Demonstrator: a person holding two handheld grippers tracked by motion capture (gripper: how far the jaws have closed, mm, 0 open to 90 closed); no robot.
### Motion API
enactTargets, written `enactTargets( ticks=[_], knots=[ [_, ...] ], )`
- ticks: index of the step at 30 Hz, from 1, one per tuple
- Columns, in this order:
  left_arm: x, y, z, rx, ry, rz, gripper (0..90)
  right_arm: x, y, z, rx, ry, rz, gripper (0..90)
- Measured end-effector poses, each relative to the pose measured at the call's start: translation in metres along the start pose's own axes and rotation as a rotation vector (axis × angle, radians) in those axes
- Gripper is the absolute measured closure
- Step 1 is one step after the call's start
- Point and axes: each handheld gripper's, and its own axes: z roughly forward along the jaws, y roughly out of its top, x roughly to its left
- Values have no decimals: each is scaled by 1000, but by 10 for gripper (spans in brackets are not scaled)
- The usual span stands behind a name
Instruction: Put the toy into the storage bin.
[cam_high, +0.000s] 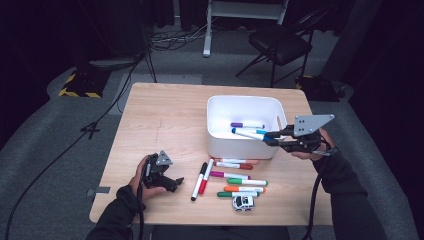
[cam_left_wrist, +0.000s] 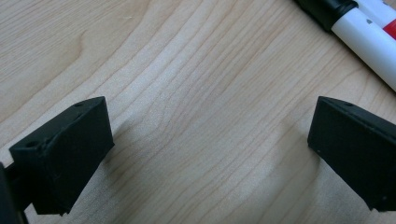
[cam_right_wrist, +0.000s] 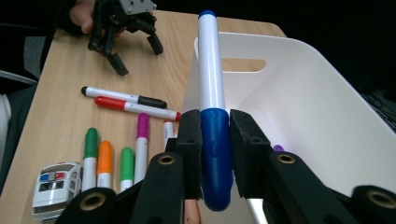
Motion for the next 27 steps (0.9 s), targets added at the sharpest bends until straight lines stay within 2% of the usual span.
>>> enactTargets(
  ticks=[11,21,27],
  knots=[
    [0,0,0,0,-1,0,2,-28,5,2,32,-51,37,751],
    [0,0,0,0,-5,-2,2,-50,-4,14,106,-71,90,751],
    [0,0,0,0,-5,-2,2,-58,-11,21,157,-77,119,751]
  ],
)
